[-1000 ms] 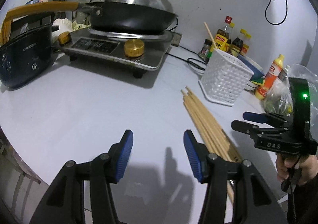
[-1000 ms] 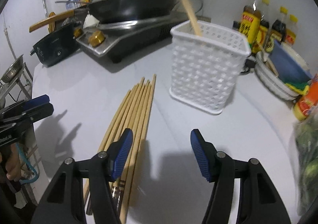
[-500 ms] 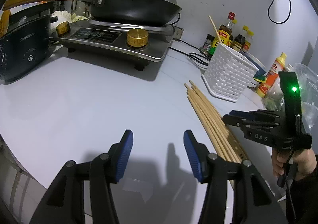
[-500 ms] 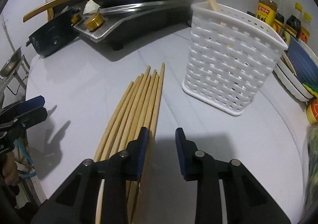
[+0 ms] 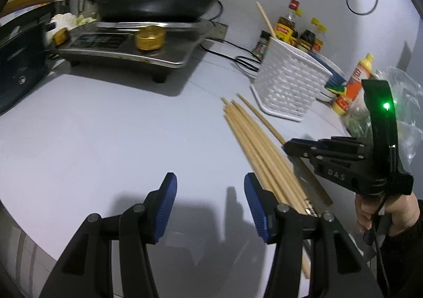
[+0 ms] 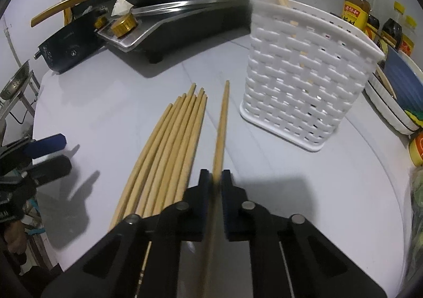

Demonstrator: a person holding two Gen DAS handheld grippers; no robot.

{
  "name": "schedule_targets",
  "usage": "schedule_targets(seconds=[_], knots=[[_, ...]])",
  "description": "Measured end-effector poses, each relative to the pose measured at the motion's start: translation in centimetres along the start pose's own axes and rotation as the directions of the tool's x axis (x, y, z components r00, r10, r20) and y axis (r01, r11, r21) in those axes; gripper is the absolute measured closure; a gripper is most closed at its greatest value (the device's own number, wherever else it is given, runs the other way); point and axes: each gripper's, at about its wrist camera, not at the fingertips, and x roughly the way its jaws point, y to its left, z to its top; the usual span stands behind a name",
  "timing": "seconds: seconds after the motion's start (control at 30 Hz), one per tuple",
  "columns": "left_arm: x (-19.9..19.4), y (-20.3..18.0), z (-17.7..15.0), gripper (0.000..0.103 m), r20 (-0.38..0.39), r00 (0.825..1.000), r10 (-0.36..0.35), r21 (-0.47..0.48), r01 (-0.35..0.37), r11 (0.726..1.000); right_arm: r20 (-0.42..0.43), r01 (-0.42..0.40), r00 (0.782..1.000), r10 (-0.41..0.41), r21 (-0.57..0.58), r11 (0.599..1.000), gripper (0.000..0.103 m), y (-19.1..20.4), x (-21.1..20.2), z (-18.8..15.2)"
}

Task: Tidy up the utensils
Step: 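Grasp one chopstick with the right gripper while the left gripper grasps another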

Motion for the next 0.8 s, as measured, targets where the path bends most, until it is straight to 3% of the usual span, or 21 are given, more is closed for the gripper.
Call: schedule_targets(seconds=[0.2,0.4,0.73,0.8], knots=[[1.3,-2.9,-0.1,0.046,-0.031,1.0,-0.003,0.063,0.005,0.998,0.021,-0.037,0.999,0.036,0.015,0.999,0.097,-0.9,-0.9,-1.3],[3.3,-4.7,-0.3,0.045,-0.092,0.995,0.048,0.138,-0.035,0.99,0.054,-0.065,0.997,0.062,0.041,0.997,0.097,-2.4,-2.3,-2.1],[4.4,-6.1,-0.1,0.035,-0.109,0.979,0.171,0.267,-0.136,0.954,0.095,-0.093,0.992,0.087,0.058,0.994,0.097,-3.9,-3.7,-2.8],[4.3,-6.0,-0.1,0.034,-0.104,0.981,0.166,0.27,-0.133,0.954,0.099,-0.099,0.991,0.093,0.06,0.993,0.097,-4.0,-3.7,-3.0]])
